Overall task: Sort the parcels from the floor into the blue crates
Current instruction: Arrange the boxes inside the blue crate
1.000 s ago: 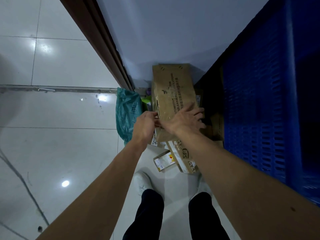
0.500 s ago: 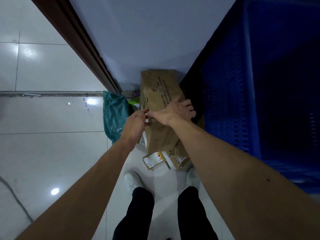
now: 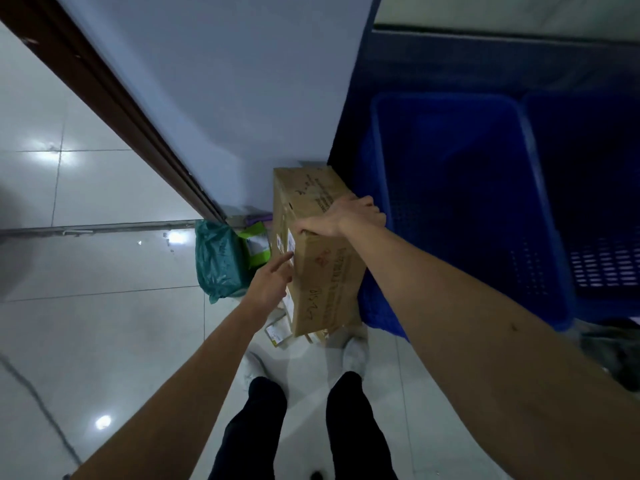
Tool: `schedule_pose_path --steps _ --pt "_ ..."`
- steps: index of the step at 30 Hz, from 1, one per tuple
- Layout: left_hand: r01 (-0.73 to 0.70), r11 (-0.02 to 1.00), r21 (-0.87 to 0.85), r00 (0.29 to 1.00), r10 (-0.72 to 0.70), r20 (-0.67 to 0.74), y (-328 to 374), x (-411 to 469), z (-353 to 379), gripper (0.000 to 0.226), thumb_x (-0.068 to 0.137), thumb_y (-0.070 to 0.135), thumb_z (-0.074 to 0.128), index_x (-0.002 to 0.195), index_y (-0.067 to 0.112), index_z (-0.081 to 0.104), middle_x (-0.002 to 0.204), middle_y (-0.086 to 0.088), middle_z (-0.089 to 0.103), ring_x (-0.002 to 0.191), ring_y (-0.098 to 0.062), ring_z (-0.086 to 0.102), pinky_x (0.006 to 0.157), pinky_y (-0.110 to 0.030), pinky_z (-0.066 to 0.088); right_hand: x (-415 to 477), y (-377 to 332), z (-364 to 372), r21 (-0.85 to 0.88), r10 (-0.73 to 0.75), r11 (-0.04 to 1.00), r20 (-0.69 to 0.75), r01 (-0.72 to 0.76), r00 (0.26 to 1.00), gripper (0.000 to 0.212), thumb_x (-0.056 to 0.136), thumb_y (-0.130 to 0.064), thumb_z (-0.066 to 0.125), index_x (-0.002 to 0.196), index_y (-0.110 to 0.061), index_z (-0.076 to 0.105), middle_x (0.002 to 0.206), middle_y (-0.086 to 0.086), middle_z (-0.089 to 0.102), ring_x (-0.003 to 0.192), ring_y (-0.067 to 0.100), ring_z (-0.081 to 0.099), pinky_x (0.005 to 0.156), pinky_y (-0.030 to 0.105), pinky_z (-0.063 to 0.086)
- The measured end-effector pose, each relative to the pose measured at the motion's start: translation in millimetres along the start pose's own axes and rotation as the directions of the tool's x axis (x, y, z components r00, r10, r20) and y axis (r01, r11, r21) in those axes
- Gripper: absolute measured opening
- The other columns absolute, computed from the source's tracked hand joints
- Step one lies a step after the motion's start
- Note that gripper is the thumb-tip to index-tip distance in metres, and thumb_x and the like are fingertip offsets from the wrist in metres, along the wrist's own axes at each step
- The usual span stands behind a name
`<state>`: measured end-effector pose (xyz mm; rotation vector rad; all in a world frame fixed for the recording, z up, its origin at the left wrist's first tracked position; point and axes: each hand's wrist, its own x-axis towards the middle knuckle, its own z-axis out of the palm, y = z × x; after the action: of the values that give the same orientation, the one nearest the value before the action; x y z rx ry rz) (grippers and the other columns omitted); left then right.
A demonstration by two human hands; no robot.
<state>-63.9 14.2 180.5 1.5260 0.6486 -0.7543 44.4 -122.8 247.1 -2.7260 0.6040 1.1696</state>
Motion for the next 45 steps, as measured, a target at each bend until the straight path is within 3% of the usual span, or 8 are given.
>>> schedule_pose_path --steps 4,9,14,23,30,35,40,45 --pt "0.078 0.996 0.052 0.996 -0.076 -0.039 4.6 -37.7 12.8 0.036 0.101 0.012 0.049 0.135 0.017 0.06 0.104 -0.009 0.063 0.088 -0.023 0.057 0.074 -0.034 0.045 -36.3 32.8 -53.4 0.086 -0.032 0.996 0.018 0.031 0.999 0.157 0.035 -0.097 0.062 0.159 -0.011 0.017 0.151 0.017 0.025 0.132 0.04 0.036 0.103 0.049 0.038" --pt "0.071 0.983 0.17 0.994 -0.056 -0.092 19.5 -81.7 31.6 0.041 0.103 0.024 0.045 0.142 0.013 0.05 0.141 -0.013 0.054 0.128 -0.034 0.053 0.089 -0.035 0.046 -52.4 74.0 -106.3 0.217 -0.098 0.972 0.021 0.091 0.995 0.174 0.005 -0.097 0.061 0.16 -0.03 0.017 0.153 0.002 0.029 0.134 0.035 0.031 0.104 0.048 0.036" --pt "0.081 0.996 0.038 0.984 -0.074 -0.162 63.3 -117.5 64.9 0.018 0.103 0.021 0.046 0.112 0.01 0.059 0.121 -0.012 0.057 0.104 -0.031 0.058 0.085 -0.035 0.043 -65.4 122.1 -154.8 0.316 -0.14 0.938 -0.032 0.143 0.99 0.18 -0.003 -0.097 0.059 0.159 -0.027 0.023 0.156 0.008 0.031 0.137 0.036 0.034 0.11 0.053 0.034" --pt "0.134 0.991 0.012 0.983 -0.132 -0.131 107.8 -138.4 145.0 0.046 0.101 0.037 0.05 0.136 0.007 0.047 0.113 -0.013 0.059 0.092 -0.025 0.055 0.079 -0.035 0.048 -127.7 228.0 -202.3 0.544 -0.296 0.788 -0.076 0.288 0.952 0.118 0.055 -0.074 0.076 0.151 -0.016 0.04 0.136 0.01 0.054 0.115 0.029 0.058 0.099 0.041 0.05" --pt "0.172 0.983 -0.069 0.975 -0.18 -0.132 93.5 -137.2 150.6 0.06 0.094 0.047 0.059 0.136 0.007 0.045 0.113 -0.012 0.054 0.097 -0.028 0.058 0.082 -0.035 0.049 -146.6 271.2 -186.3 0.664 -0.252 0.712 -0.063 0.229 0.966 0.106 0.068 -0.072 0.072 0.149 -0.012 0.041 0.131 0.011 0.058 0.105 0.026 0.062 0.072 0.034 0.049" --pt "0.148 0.987 -0.062 0.986 -0.152 -0.075 109.3 -141.7 137.4 0.056 0.083 0.048 0.067 0.12 0.009 0.051 0.101 -0.016 0.063 0.09 -0.032 0.067 0.082 -0.044 0.059 -157.9 301.2 -179.3 0.788 -0.239 0.604 0.032 0.122 0.971 0.097 0.07 -0.082 0.062 0.148 -0.027 0.044 0.124 0.012 0.064 0.108 0.032 0.064 0.098 0.045 0.051" --pt "0.028 0.998 0.056 0.992 -0.021 -0.122 127.7 -132.6 125.7 0.06 0.082 0.048 0.069 0.126 0.01 0.053 0.115 -0.016 0.065 0.1 -0.034 0.067 0.09 -0.047 0.056 -190.7 327.6 -165.9 0.807 -0.127 0.587 0.005 0.071 0.992 0.052 0.09 -0.074 0.045 0.09 -0.023 0.057 0.09 0.008 0.064 0.079 0.022 0.062 0.058 0.028 0.045" --pt "-0.106 0.979 0.173 0.984 0.129 -0.126 155.1 -160.4 130.1 0.048 0.091 0.039 0.067 0.122 0.006 0.054 0.117 -0.016 0.063 0.105 -0.032 0.065 0.091 -0.044 0.056 -192.1 344.6 -148.1 0.9 -0.025 0.435 -0.024 0.032 0.999 0.064 0.089 -0.078 0.039 0.077 -0.017 0.056 0.068 0.008 0.065 0.065 0.021 0.059 0.061 0.028 0.043"
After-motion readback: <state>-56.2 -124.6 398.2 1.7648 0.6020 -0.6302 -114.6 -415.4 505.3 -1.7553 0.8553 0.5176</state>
